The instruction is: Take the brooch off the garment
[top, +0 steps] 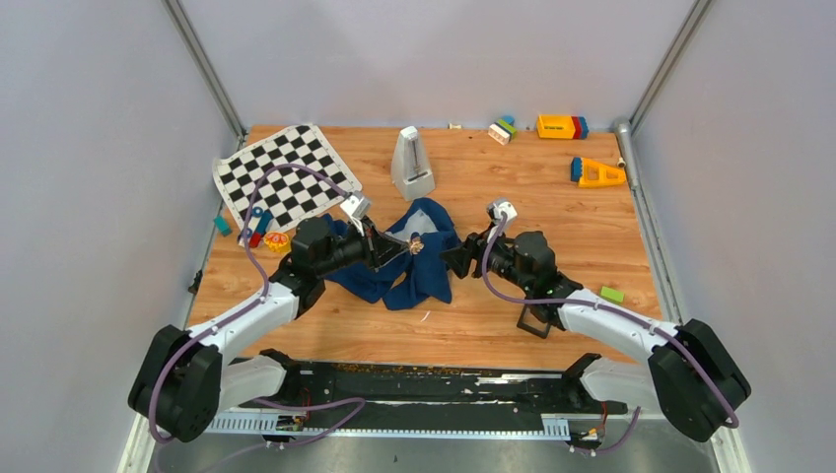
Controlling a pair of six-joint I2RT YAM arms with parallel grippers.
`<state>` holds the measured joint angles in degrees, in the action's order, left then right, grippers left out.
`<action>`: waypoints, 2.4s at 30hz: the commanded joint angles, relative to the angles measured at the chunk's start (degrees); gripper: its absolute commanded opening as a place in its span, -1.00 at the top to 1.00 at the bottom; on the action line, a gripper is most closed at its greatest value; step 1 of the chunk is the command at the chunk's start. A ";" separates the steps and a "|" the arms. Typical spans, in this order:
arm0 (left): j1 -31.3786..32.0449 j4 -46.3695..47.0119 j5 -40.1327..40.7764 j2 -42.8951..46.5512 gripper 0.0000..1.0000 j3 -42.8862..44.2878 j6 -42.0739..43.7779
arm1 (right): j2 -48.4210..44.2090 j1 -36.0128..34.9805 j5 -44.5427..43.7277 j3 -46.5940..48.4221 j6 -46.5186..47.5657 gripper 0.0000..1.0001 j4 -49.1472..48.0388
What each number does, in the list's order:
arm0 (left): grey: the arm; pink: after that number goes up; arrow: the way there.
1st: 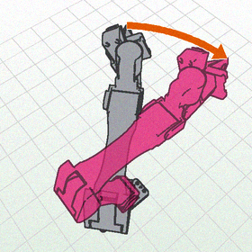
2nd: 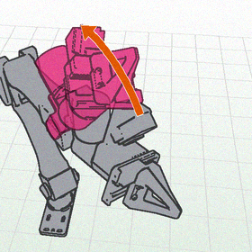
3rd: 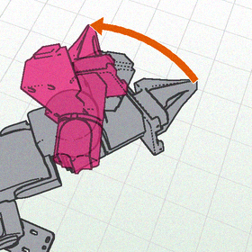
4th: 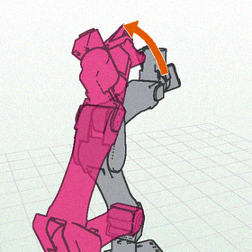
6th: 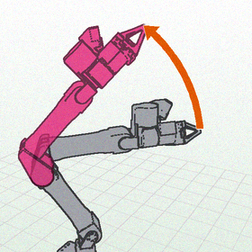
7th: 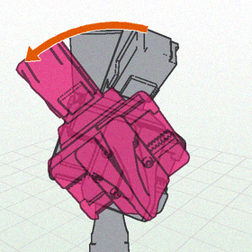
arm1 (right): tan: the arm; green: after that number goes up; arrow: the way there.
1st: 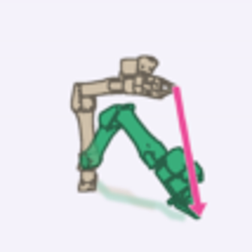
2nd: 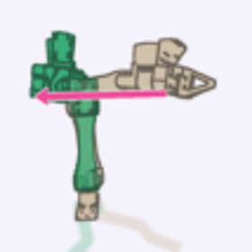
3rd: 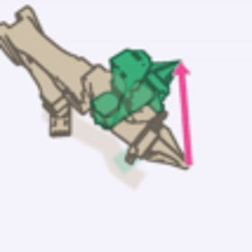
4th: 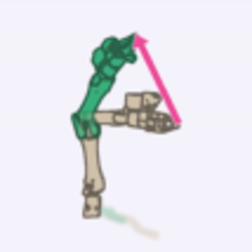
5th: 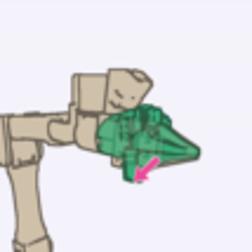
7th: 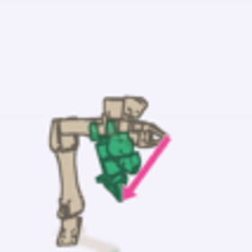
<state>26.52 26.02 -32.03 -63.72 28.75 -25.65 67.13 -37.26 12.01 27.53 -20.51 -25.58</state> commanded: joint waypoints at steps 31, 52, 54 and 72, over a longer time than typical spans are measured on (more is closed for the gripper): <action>1.82 27.02 -21.77 -10.97 1.00 -0.34 -9.64 | -6.14 1.96 18.24 -2.55 -2.68 0.04 -11.20; 3.68 27.07 -23.14 -11.66 1.00 0.50 -9.20 | -4.03 1.93 19.39 -1.81 -3.71 0.10 -11.77; 3.78 27.07 -23.28 -11.83 1.00 0.59 -9.13 | -3.90 1.92 19.41 -1.71 -3.83 0.11 -11.85; 4.67 26.91 -23.94 -11.95 1.00 0.86 -8.11 | -1.58 1.92 19.71 -0.89 -5.50 0.31 -12.00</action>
<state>30.13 50.39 -53.91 -75.68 27.79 -34.52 64.82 -35.55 32.49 24.49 -24.99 -35.46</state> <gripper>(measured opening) 0.006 0.362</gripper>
